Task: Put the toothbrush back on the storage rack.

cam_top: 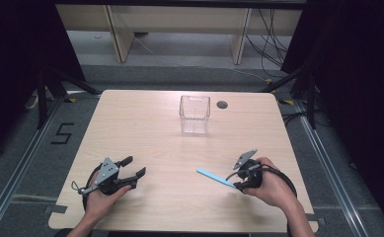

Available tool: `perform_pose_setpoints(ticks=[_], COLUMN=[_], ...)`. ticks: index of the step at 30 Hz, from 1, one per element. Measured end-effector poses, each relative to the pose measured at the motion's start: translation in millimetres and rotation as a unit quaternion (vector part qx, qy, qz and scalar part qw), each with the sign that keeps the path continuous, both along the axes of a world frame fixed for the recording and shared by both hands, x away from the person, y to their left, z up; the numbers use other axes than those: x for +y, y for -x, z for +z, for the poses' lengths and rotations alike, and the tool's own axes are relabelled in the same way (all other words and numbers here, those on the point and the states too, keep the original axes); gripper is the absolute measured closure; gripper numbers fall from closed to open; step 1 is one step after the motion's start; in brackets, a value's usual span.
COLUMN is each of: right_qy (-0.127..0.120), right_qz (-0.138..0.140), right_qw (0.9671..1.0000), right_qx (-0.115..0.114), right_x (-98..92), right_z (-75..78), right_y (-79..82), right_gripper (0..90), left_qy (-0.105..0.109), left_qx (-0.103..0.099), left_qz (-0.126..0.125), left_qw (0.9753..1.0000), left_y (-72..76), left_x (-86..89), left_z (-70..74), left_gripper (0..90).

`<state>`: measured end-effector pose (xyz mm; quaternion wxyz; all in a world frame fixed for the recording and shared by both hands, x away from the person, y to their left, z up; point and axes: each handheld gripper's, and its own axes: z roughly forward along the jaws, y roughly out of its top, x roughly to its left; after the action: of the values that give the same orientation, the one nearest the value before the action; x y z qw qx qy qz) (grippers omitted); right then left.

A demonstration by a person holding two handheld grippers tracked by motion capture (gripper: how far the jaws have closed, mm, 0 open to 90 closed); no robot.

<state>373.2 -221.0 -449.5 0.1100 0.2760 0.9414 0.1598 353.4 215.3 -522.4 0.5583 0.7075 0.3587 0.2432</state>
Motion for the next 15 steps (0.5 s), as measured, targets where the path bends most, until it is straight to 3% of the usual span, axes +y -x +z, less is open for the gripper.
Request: perform_pose_setpoints(ticks=[9, 15], right_qy=[0.036, 0.053], right_qz=[0.03, 0.054], right_qw=[0.9981, 0.9941], right_qx=[0.039, 0.077], right_x=[27.2, 41.2], right_z=[4.4, -2.3], right_y=[-26.6, -38.9], right_gripper=[54.5, 57.3], left_qy=[-0.004, -0.003], left_qx=[-0.001, 0.001], left_qz=[-0.006, -0.006], left_qw=[1.0, 1.0], left_y=[0.4, 0.3], left_x=[-0.8, -0.4], left_z=[0.0, 0.1], left_gripper=[30.4, 30.4])
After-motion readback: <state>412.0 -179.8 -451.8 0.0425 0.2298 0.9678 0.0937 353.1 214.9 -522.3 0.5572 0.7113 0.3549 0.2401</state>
